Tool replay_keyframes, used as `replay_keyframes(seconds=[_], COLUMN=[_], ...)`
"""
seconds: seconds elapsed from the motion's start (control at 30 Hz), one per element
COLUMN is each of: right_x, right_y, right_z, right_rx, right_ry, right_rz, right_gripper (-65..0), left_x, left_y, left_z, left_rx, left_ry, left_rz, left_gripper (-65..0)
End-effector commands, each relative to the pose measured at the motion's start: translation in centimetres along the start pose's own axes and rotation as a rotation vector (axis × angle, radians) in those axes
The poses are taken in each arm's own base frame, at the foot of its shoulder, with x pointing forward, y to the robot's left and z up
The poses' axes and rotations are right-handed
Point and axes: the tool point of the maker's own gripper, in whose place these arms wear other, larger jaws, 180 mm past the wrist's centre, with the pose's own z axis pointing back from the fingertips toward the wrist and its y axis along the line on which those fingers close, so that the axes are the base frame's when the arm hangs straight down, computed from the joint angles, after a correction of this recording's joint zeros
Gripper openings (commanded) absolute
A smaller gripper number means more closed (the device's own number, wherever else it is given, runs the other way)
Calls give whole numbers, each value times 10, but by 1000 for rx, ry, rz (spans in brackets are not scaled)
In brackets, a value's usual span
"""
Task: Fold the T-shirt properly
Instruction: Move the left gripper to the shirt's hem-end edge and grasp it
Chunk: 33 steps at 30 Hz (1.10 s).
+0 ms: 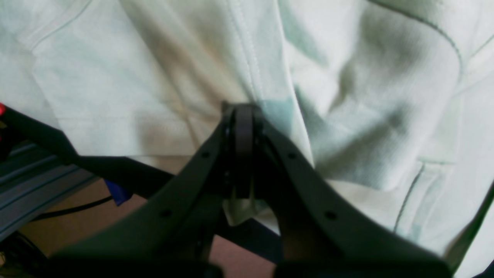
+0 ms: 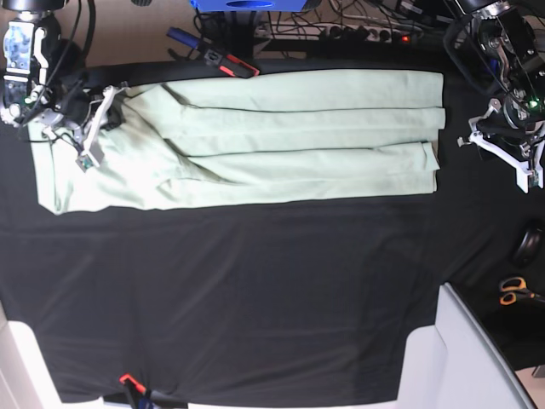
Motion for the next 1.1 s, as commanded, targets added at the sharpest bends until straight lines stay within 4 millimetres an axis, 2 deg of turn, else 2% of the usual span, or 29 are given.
replay_keyframes(seconds=[0.0,0.13,0.27,0.33,0.43,0.53,0.63,0.73,0.8,0.87,0.9,1.0,1.07], right_x=[10,30,60,69,71,65,59,53,57,63,66,77,91], right_y=[-10,-11,-3,3,10,15,18,24,27,40,50,91,121], right_z=[7,23,52,58,55,50,48,48,53,51,49,39,32], right_rx=[-25,-59,-107,-112,-101,-86,-76,-65,-70,-45,-21,73,143], right_ry=[-24,-77,-162,-197,-205,-196,-184,-175,-188,-195,-197,-207,-222], right_rz=[21,73,162,176,162,147,140,144,158,192,220,308,385], right_gripper=[-649,-649,-650,-650,-649,-649,-649,-650,-650,-650,-650,-650,-650], left_x=[13,13,18,21,21,9,1,0,-8,-19,-28,-53,-63], left_y=[4,2,2,0,-9,-16,-29,-20,-5,9,18,40,58], left_z=[3,4,6,10,15,15,11,11,11,8,6,1,2], left_rx=[11,3,4,4,-10,-31,-137,-223,-194,-126,-75,65,148], left_ry=[-40,-43,-57,-70,-86,-62,-56,-71,-57,-20,11,67,46], left_rz=[-6,0,-6,-12,4,17,102,245,270,229,196,98,61], left_gripper=[-322,-314,-312,-274,-181,-109,-44,-32,-35,-77,-126,-328,-459])
